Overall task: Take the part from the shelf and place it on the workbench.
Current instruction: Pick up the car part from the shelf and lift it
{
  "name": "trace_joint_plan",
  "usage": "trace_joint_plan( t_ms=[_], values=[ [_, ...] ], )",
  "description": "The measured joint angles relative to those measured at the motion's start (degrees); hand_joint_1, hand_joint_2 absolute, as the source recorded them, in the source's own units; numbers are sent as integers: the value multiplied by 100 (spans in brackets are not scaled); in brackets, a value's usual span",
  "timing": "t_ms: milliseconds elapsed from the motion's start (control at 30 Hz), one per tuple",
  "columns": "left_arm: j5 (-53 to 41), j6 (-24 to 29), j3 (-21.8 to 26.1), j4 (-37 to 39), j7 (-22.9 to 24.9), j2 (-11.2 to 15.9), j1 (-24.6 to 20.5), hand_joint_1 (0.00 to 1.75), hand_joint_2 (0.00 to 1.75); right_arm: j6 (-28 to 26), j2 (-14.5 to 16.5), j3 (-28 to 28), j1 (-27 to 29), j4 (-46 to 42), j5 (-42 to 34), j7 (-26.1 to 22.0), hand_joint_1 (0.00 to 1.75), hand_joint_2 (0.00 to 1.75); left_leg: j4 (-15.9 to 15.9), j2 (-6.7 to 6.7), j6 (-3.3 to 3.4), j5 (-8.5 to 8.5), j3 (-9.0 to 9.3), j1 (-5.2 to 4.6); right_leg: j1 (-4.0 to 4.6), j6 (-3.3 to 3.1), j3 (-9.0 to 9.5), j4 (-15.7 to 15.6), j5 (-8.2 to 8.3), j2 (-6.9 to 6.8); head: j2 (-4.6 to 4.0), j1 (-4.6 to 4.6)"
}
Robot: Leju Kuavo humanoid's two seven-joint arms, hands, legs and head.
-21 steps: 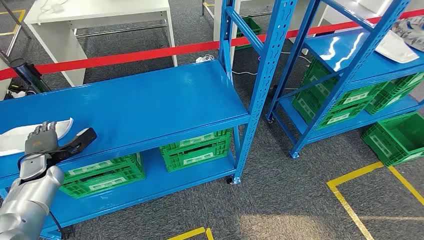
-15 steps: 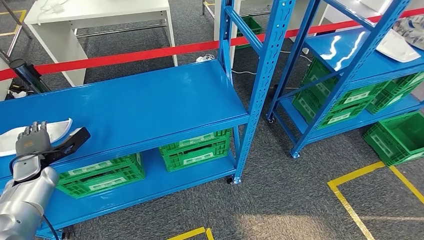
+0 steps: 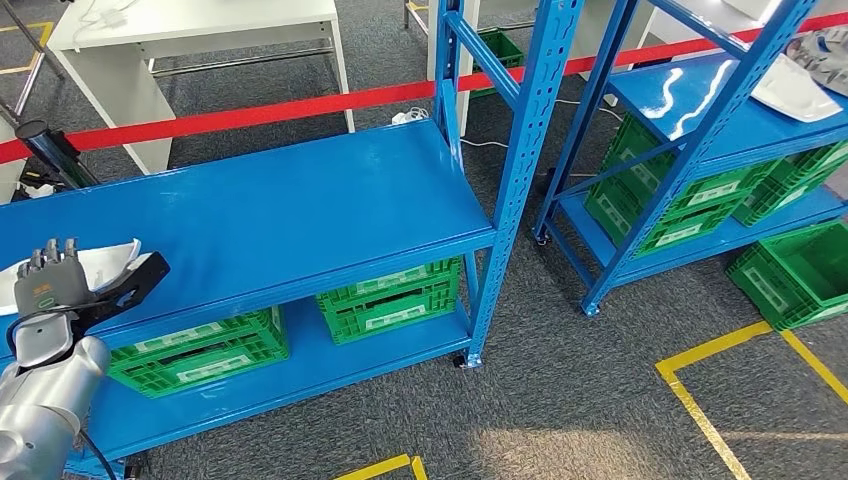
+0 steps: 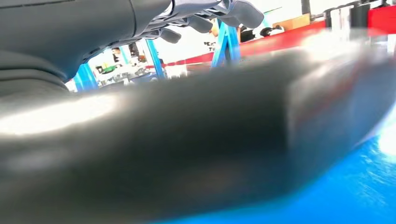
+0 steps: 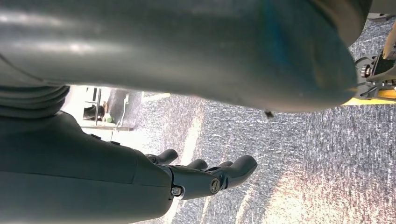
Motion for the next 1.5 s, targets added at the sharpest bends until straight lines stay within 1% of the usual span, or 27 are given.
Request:
trace_joint_plan(
  t_ms=[167, 333, 433, 733, 1000, 1100, 1300, 1500],
  values=[
    [-2, -261, 0, 41, -122, -13, 4, 0, 175, -6, 0, -2, 0, 0, 29, -1, 0, 0, -1, 0, -1, -1, 1, 0, -1, -2, 0, 0, -2, 1, 1, 0],
    [-8, -685, 0, 102, -282, -34, 4, 0, 175, -3, 0, -3, -1, 0, 53, 0, 0, 0, -2, 0, -1, -1, 2, 0, -1, -2, 0, 0, -3, 1, 1, 0],
    [-10, -759, 0, 123, -379, -56, 30, 0, 175, 2, 0, -3, -1, 0, 55, 0, 0, 0, -2, 0, -2, -2, 2, 0, -2, -2, 1, 0, -3, 0, 1, 0],
    [-28, -592, 0, 110, -361, -136, 7, 0, 175, 3, 0, -3, -6, 0, 51, -1, 0, 0, -9, 0, -11, -10, 44, -2, -4, -1, 35, 0, -13, -1, 1, 0],
    [-43, 38, 0, 86, 131, -185, 24, 0, 175, 4, 0, -7, -4, 0, 52, 1, 0, 0, -10, 1, -19, -6, 46, -1, 0, -3, 35, 2, -13, -1, 1, 0],
    [-44, 177, 0, 73, 248, -190, 19, 0, 175, 13, 0, -7, -4, 0, 67, 0, 0, 0, -12, 1, -21, -7, 46, -1, 0, -5, 35, 2, -14, -1, 1, 0],
    [-51, 157, 0, 72, 297, -190, 3, 0, 175, 18, 0, -8, -4, 0, 91, 0, 0, 0, -16, 1, -26, -11, 46, -1, 0, -7, 33, 2, -17, -1, 1, 0],
    [-40, 80, 1, 74, 151, -190, 12, 0, 175, 18, 0, -7, -4, 0, 122, 1, 0, 0, -18, 1, -27, -11, 46, -1, 0, -6, 33, 2, -18, -1, 1, 0]
  ],
)
